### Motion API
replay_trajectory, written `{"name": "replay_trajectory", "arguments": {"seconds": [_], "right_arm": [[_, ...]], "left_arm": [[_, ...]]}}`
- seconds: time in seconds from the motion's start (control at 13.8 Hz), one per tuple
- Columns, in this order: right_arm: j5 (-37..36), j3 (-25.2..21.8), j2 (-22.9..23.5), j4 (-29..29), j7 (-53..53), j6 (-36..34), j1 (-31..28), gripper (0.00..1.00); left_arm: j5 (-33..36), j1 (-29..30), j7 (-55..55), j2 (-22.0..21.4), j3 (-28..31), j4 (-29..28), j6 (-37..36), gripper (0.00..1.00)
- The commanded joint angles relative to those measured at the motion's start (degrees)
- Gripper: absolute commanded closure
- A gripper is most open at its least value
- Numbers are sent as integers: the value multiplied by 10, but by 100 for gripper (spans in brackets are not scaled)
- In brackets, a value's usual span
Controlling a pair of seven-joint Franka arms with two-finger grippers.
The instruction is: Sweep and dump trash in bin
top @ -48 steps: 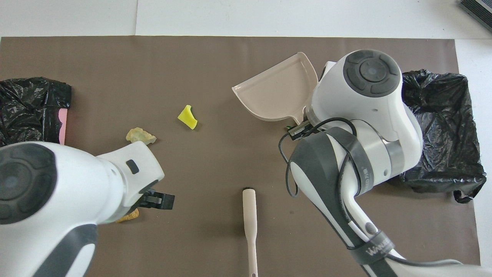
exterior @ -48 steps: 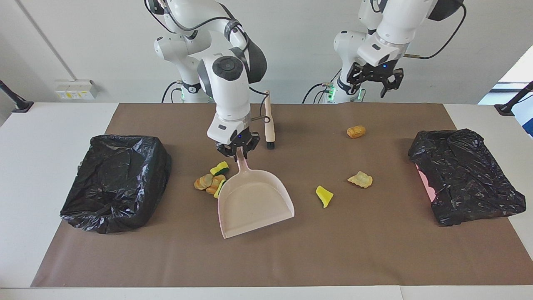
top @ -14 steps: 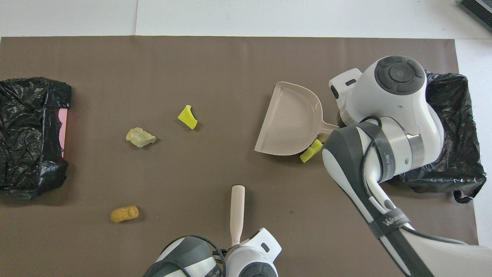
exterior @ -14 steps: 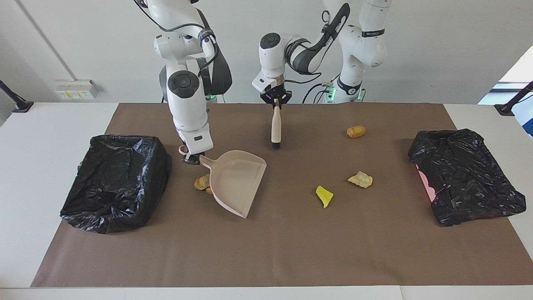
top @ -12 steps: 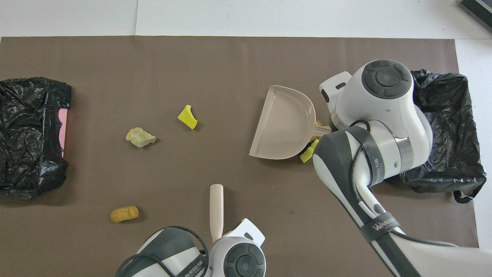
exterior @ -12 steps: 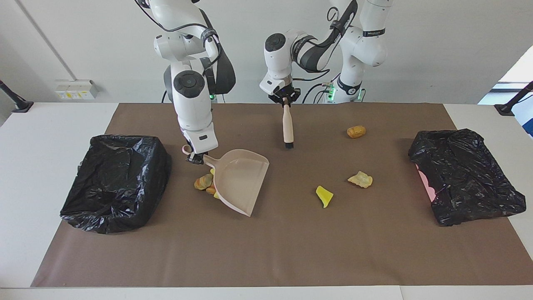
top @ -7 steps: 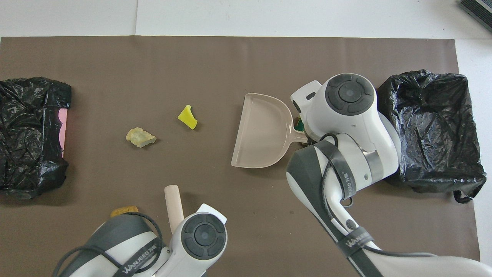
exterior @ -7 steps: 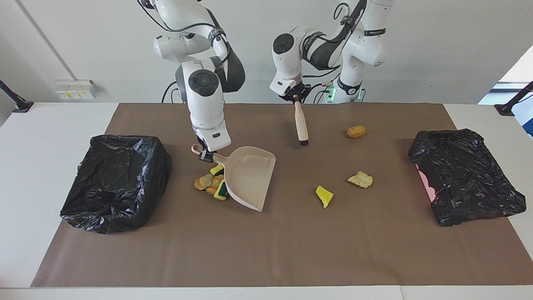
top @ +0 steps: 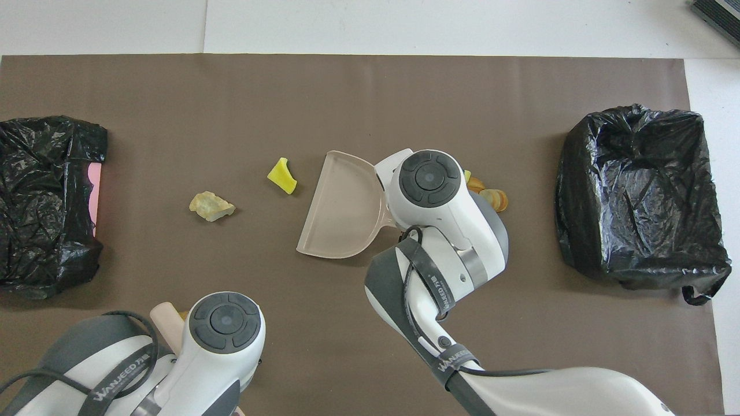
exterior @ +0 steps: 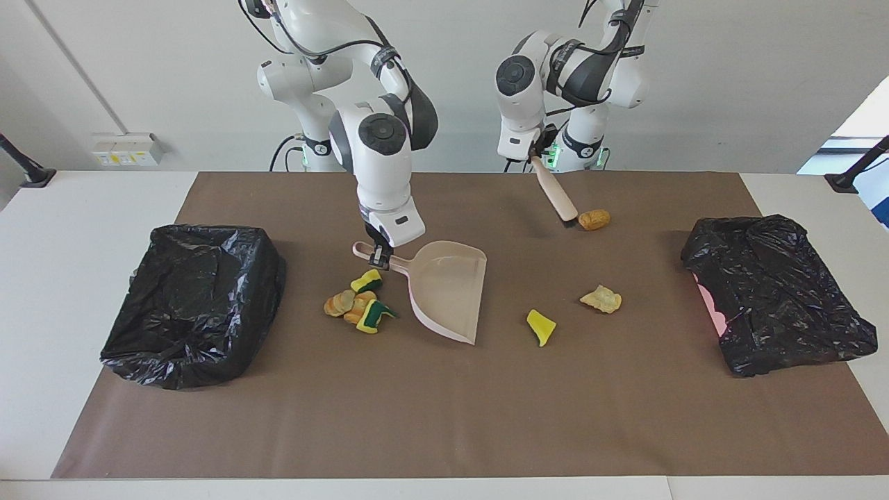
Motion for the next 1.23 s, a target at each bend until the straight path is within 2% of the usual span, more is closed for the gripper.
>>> {"name": "replay_trajectory", "arguments": {"seconds": [0.0, 0.14, 0.36, 0.65, 0.94, 1.16], "right_arm": [[11, 0, 7, 4, 19, 7, 7, 100], [11, 0, 7, 2, 19, 4, 12, 100], [11, 0, 7, 2, 19, 0, 11, 100], [10, 0, 7, 2, 19, -1, 11, 100], [10, 0, 6, 2, 20, -2, 12, 100], [10, 0, 6, 1, 20, -3, 12, 100]], "left_arm": [[9, 51, -10, -53, -8, -59, -1, 100], [9, 76, -11, -57, -8, -75, 5, 100], [1, 82, -36, -45, -8, -116, 106, 100], [-47, 103, -45, -10, -7, -113, 187, 100], [-74, 133, -54, 70, -7, -28, 244, 100], [-78, 158, -50, 114, -8, 24, 277, 100]]}}
